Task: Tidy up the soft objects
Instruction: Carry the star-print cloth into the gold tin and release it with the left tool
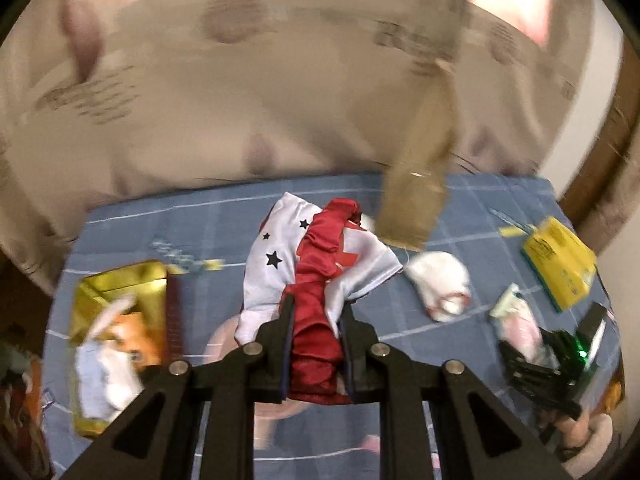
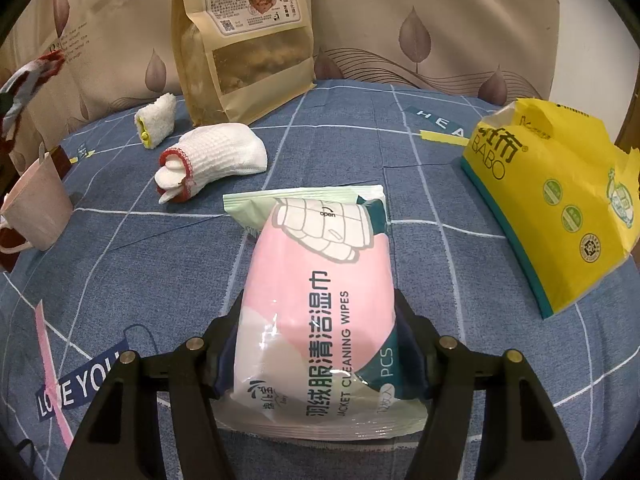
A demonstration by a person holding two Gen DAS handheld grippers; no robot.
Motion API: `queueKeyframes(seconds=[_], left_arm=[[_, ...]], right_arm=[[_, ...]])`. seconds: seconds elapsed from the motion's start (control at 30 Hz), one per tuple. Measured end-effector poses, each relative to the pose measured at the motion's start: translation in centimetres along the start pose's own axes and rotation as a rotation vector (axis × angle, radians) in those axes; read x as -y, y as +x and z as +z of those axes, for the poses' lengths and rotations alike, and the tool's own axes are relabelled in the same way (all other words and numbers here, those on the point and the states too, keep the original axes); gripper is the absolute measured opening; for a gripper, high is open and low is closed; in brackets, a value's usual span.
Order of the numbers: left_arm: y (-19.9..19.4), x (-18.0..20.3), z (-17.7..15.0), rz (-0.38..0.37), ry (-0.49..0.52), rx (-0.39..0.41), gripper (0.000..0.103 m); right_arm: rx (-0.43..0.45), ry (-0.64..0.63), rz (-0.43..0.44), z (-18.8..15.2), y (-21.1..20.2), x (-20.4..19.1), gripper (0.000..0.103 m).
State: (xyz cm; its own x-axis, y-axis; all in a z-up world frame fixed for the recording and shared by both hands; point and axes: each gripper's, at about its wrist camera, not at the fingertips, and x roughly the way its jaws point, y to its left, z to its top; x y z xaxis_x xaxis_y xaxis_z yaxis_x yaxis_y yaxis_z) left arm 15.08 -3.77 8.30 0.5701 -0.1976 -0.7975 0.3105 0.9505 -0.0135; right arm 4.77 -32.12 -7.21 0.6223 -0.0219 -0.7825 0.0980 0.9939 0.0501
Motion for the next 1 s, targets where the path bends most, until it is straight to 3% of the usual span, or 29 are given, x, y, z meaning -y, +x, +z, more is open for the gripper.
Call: queueKeyframes(seconds=[0.37,0.6,1.0], left_arm=[[-0.2,-14.7,-0.3,0.254,-0.181,-0.028,0.019],[2.3,-20.3,-1.6,0.281,-0.279,-0.091,0.019],[7.6,-24.8,-3.2,0.319,-0.359,-0.172,0.019]], right_arm=[[-0.001,-0.002,-0.004,0.0,0.0,-0.1,0.064],[-0.001,-0.003,-0.005,0.0,0.0,-0.1,0.064],[-0.001,-0.004,-0.007,0.0,0.1,-0.2,0.064]])
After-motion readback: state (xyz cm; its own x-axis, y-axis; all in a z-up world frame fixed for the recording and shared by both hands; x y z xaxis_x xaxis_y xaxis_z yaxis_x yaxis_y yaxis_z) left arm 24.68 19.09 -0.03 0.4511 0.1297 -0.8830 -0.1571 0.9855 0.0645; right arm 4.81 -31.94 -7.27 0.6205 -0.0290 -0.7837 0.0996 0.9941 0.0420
